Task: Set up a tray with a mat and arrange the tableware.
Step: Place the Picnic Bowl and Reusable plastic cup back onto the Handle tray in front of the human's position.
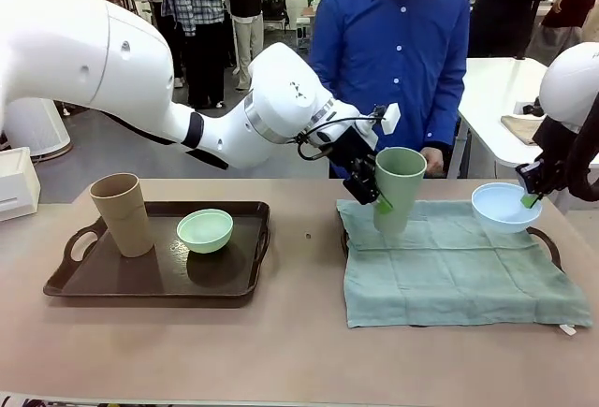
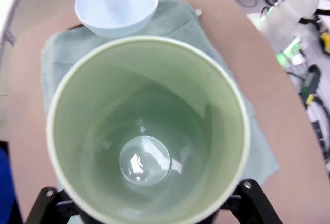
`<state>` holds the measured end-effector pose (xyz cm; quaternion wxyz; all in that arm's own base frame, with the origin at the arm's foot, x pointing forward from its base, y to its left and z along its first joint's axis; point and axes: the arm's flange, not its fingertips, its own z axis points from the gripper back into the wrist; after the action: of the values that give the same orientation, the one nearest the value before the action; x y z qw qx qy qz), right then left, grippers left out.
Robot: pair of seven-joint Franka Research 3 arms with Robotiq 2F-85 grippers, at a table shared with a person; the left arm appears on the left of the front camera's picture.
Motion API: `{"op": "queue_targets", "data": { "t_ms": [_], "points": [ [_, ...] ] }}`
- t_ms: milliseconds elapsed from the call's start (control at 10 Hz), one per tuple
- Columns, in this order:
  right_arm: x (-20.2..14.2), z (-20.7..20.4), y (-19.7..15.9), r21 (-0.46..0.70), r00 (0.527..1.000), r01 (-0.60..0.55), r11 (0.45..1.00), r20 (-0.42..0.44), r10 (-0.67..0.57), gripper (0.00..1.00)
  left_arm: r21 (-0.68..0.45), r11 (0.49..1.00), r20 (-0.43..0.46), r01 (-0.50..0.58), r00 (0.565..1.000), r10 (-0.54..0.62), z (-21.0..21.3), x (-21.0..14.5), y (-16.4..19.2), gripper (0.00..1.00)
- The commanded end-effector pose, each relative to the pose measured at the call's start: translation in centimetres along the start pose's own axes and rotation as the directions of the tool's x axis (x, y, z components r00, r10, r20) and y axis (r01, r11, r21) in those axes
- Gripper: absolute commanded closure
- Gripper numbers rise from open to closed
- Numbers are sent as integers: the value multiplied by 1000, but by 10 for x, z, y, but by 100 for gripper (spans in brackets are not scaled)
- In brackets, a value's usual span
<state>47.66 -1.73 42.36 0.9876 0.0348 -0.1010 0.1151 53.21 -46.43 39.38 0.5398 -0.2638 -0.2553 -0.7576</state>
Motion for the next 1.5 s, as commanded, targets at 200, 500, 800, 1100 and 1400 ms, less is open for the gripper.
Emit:
{"op": "queue_targets", "data": {
  "t_ms": [200,500,800,1100,1400],
  "points": [
    [2,-38,-16,38,1000,-18,999,-2,18,96,8,1000,78,28,997,-29,-15,-19,13,16],
    [0,-63,-22,61,1000,-17,998,4,17,96,-5,1000,101,11,995,-11,-34,-29,20,16],
    [-1,-80,-23,58,998,-54,997,35,52,90,-6,1000,107,0,994,0,-43,-33,19,16],
    [-3,-83,-30,58,998,-46,997,48,43,0,-10,1000,87,-26,996,27,-45,-34,13,0],
    [-11,-56,-26,-4,998,-45,999,50,45,47,-31,990,-28,-139,990,138,-42,-35,10,0]
  ]
}}
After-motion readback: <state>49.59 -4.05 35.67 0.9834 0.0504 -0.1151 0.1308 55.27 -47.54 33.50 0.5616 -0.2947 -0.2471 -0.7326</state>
